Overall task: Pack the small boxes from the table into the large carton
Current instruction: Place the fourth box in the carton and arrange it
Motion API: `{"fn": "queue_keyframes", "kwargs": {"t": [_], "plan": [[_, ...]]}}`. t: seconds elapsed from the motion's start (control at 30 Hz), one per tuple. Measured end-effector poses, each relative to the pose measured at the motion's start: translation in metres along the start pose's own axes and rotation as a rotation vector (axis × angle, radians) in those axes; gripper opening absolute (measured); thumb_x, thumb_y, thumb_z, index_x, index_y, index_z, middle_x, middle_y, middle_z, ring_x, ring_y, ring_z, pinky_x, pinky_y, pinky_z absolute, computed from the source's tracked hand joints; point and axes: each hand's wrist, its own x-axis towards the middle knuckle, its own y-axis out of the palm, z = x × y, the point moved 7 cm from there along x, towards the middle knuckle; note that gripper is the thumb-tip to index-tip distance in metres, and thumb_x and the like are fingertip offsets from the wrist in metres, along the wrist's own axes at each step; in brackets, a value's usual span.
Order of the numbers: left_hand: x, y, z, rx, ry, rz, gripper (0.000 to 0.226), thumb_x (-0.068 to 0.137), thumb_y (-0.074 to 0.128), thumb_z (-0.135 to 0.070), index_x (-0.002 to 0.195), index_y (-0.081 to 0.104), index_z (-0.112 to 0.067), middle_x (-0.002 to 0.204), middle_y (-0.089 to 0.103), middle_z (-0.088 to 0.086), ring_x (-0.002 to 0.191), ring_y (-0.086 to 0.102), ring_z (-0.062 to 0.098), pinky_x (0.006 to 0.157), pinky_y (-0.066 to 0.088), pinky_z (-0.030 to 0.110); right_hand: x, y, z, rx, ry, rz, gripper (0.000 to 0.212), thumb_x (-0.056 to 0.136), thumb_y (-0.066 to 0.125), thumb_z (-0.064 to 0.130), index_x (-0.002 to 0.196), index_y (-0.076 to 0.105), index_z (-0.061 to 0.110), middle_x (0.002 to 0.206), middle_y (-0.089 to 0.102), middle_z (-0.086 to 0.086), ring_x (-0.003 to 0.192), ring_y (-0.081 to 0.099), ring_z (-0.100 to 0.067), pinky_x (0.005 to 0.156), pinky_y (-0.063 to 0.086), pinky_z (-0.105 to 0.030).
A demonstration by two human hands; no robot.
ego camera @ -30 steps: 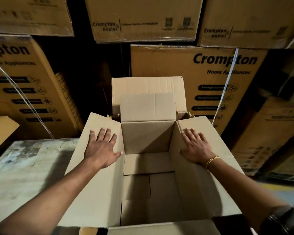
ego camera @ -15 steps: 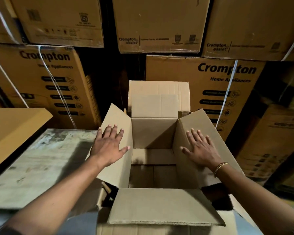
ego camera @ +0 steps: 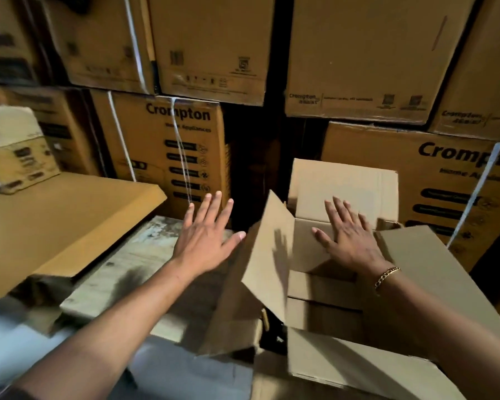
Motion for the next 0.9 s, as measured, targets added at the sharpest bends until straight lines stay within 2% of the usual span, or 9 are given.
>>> {"fn": "queue_keyframes", "kwargs": {"t": [0.17,0.27,0.43,0.67,0.8,0.9], "plan": [[-0.041,-0.031,0.127,0.017,-0.126,-0.001,0.084,0.090,0.011,-0.075,0.160,0.005,-0.028,0.168,-0.002,0.003,0.154,-0.003,0.023,0.123,0.005,0.052,0.047,0.018,0.125,0.036,-0.090,-0.048,0.091,0.086,0.006,0.078,0.161,0.002,0.027,0.169,-0.005,0.002,0.155,-0.003,-0.018,0.124,0.004,-0.047],[-0.067,-0.049,0.209,0.062,-0.208,-0.003,0.083,0.092,0.017,-0.074,0.159,0.005,-0.027,0.168,-0.003,0.005,0.154,-0.001,0.025,0.123,0.004,0.051,0.073,0.029,0.199,0.063,-0.143,-0.058,0.091,0.086,0.009,0.079,0.161,0.003,0.028,0.168,-0.006,0.004,0.155,-0.006,-0.017,0.124,0.002,-0.045],[-0.118,-0.076,0.330,0.076,-0.386,-0.028,0.086,0.090,0.014,-0.076,0.160,0.004,-0.026,0.167,-0.004,0.006,0.154,-0.002,0.025,0.124,0.003,0.051,0.108,0.056,0.321,0.076,-0.247,-0.026,0.092,0.085,0.010,0.079,0.161,0.004,0.027,0.169,-0.005,0.003,0.155,-0.005,-0.016,0.124,0.000,-0.043],[-0.165,-0.085,0.464,0.147,-0.558,-0.042,0.083,0.094,0.020,-0.075,0.159,0.005,-0.027,0.168,-0.002,0.005,0.154,0.000,0.025,0.122,0.001,0.048,0.174,0.105,0.476,0.140,-0.397,0.081,0.090,0.088,0.013,0.084,0.161,0.001,0.031,0.168,-0.008,0.005,0.155,-0.004,-0.017,0.124,0.002,-0.048],[-0.170,-0.080,0.537,0.191,-0.623,-0.037,0.083,0.093,0.021,-0.076,0.159,0.007,-0.028,0.168,0.000,0.005,0.154,0.001,0.025,0.122,0.001,0.048,0.215,0.134,0.556,0.228,-0.500,0.127,0.101,0.077,0.004,0.085,0.161,0.003,0.029,0.169,-0.006,0.004,0.155,0.001,-0.020,0.123,0.004,-0.049],[-0.166,-0.079,0.595,0.207,-0.683,-0.046,0.084,0.091,0.018,-0.077,0.159,0.008,-0.029,0.168,0.001,0.003,0.154,0.001,0.023,0.123,0.002,0.048,0.258,0.159,0.618,0.253,-0.540,0.183,0.096,0.083,0.009,0.086,0.161,0.002,0.030,0.169,-0.005,0.003,0.155,0.003,-0.021,0.122,0.008,-0.051]]}}
